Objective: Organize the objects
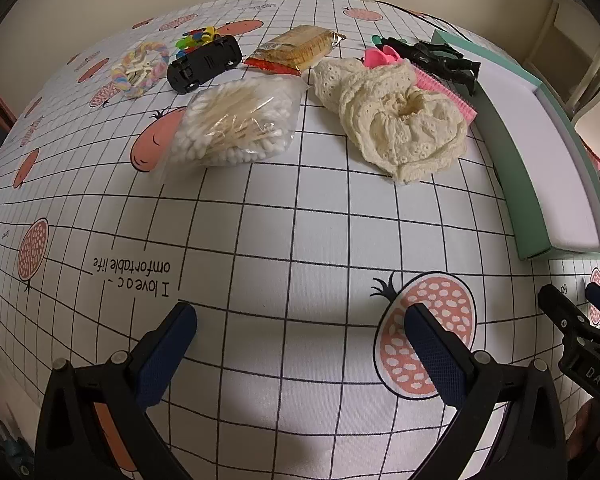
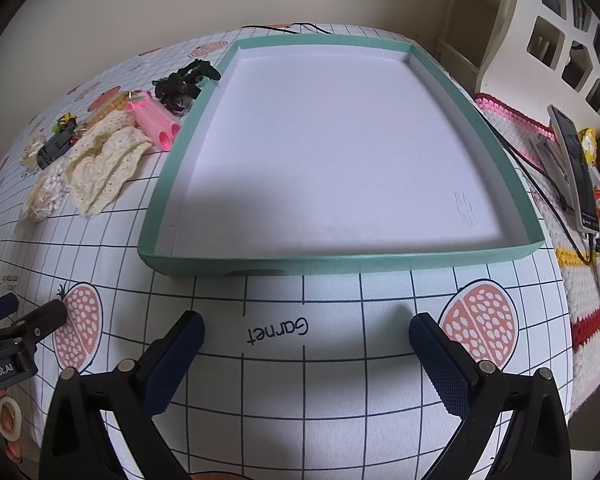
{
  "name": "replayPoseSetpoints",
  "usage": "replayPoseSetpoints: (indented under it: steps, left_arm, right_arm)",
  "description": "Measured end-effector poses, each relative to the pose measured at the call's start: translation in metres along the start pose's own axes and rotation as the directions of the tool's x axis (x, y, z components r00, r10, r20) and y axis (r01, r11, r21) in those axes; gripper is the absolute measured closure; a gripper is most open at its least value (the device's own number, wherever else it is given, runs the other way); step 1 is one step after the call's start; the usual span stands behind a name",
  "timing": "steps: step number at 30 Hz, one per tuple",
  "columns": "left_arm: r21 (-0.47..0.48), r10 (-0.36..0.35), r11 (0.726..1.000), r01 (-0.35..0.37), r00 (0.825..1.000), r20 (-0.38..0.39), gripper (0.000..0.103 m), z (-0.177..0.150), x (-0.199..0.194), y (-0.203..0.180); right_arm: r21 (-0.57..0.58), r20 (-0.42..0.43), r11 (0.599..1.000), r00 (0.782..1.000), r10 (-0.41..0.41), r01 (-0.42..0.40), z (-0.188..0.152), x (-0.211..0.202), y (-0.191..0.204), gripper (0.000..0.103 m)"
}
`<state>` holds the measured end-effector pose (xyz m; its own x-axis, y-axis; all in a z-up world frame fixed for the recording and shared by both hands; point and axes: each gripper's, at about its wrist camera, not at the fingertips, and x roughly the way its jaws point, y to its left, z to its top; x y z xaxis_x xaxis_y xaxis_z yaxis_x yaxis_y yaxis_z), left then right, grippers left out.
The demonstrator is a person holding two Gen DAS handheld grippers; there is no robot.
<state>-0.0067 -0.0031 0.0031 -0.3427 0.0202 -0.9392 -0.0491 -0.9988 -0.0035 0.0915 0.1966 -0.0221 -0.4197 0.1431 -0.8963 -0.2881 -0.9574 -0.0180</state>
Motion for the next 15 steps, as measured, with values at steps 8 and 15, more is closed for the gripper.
replayPoseSetpoints:
  steps: [8, 15]
  left_arm:
    - [0.014, -0.008, 1.0, 0.009, 0.999, -0.048, 0.0, 0.01, 0.001, 0.008]
    - [-0.049, -0.023, 0.999, 0.02, 0.998, -0.066, 0.0, 0.026, -0.004, 0.036]
  right_arm:
    - [0.019, -0.024, 1.0, 1.0, -0.007, 0.008, 0.005, 0.001, 0.0, 0.0]
    - [0.054, -0.076, 0.999, 0.997, -0.005, 0.009, 0.007, 0.0, 0.002, 0.0]
